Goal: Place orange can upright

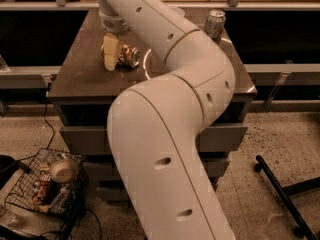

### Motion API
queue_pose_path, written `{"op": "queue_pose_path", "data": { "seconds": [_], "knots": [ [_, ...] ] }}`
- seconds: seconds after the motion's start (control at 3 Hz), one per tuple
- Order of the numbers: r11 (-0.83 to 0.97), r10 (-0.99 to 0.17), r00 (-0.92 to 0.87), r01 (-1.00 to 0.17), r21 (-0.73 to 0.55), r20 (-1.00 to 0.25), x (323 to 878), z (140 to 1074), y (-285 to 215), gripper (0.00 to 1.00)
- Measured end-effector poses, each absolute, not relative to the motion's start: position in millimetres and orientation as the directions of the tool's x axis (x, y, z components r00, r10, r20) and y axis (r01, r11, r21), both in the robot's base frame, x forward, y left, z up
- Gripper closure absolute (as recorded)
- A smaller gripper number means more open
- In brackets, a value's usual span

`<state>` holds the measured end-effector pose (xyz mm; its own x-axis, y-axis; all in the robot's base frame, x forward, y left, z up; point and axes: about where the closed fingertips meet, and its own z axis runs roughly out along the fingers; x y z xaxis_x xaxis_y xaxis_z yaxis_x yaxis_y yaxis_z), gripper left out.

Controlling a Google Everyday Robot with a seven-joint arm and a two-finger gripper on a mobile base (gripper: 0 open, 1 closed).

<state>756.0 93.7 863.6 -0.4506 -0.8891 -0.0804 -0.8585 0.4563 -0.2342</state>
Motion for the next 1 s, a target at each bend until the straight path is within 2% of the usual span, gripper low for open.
{"op": "queue_pose_path", "data": {
  "seconds": [0.33, 1.0],
  "knots": [
    [0.494, -0.87, -0.485, -0.848, -0.191, -0.094, 751.2, 855.3, 93.6, 0.13],
    [0.526, -0.85, -0.515, -0.839, -0.139, -0.109, 743.3, 849.1, 97.0, 0.6]
  ]
}}
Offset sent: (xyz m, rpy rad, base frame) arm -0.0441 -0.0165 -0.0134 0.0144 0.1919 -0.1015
